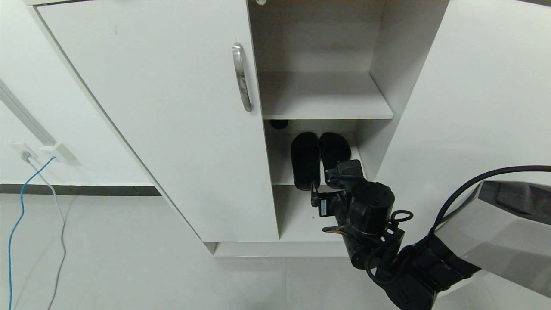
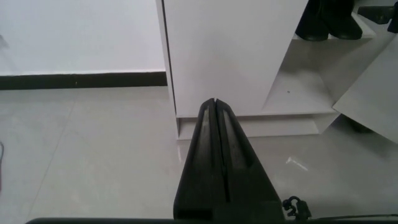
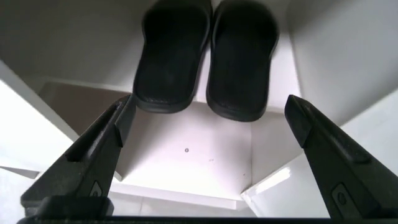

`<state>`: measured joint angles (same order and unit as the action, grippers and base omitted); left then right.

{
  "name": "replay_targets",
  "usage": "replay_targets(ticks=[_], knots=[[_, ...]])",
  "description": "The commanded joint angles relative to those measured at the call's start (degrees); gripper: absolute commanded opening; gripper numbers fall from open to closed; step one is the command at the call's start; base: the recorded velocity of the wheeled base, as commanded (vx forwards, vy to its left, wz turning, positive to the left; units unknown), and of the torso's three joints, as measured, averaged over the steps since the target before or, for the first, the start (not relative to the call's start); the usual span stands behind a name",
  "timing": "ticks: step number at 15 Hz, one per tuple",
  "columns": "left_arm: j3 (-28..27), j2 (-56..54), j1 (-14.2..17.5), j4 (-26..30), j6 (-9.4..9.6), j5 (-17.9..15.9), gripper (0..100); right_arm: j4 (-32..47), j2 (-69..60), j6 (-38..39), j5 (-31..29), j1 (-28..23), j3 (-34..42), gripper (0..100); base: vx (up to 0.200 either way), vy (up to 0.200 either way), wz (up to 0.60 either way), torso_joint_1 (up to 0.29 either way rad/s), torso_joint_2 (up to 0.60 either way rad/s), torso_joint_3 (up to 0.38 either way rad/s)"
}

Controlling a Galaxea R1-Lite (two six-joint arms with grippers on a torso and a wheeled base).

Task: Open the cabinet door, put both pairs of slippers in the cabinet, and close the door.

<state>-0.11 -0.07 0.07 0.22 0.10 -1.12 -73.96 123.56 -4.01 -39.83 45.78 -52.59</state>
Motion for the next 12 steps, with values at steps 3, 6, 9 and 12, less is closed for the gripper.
replay_targets(ticks=[3, 6, 9, 12], knots=[[-0.1, 0.1, 0.0, 0.0, 0.08, -0.1, 0, 0.0, 0.3, 0.0, -0.1, 0.0, 0.0, 100, 0.000, 0.000, 0.00, 0.006, 0.00, 0.199], [0.0, 0.1, 0.0, 0.0, 0.17, 0.0, 0, -0.1, 0.3, 0.0, -0.2, 0.0, 0.8, 100, 0.000, 0.000, 0.00, 0.002, 0.00, 0.203], [0.0, 0.1, 0.0, 0.0, 0.08, 0.1, 0, 0.0, 0.4, 0.0, -0.1, -0.2, 0.9, 100, 0.000, 0.000, 0.00, 0.001, 0.00, 0.204], [0.0, 0.1, 0.0, 0.0, 0.08, 0.1, 0, -0.1, 0.4, 0.0, -0.1, -0.5, 0.9, 100, 0.000, 0.000, 0.00, 0.001, 0.00, 0.196]])
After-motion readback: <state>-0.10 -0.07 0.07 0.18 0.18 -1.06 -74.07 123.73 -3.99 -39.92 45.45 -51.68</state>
